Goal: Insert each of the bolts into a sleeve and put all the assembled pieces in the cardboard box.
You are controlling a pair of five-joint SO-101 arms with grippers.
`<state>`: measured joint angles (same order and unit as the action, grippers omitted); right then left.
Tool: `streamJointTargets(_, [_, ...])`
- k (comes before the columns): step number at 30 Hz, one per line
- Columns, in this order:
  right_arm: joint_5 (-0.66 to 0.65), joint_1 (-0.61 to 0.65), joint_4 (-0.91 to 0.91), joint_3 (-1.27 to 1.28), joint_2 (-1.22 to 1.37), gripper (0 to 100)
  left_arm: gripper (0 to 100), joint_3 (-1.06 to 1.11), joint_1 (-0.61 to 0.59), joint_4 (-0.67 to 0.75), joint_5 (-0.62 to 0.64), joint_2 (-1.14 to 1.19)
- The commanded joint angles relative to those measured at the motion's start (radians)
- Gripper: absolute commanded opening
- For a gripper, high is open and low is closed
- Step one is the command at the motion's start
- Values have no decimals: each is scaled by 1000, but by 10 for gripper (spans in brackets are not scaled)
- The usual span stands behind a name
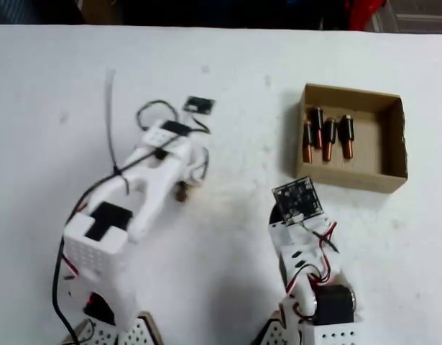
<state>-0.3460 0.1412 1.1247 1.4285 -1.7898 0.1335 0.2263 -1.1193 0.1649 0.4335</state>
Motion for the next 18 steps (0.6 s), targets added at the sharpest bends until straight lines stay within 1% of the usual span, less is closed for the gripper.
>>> streamJointTargets(1, [3, -10, -22, -5, -12, 17, 22, -3, -128, -9, -203, -104])
streamJointTargets(3, [3, -10, -22, -5, -12, 17, 22, -2, -150, -23, -253, -151])
streamJointTargets(11, [2, -10, -22, -5, -12, 17, 22, -8, -234, -180, -402, -326])
streamJointTargets(18, [2, -4, -35, 11, -12, 17, 22, 2, -314, -258, -595, -483])
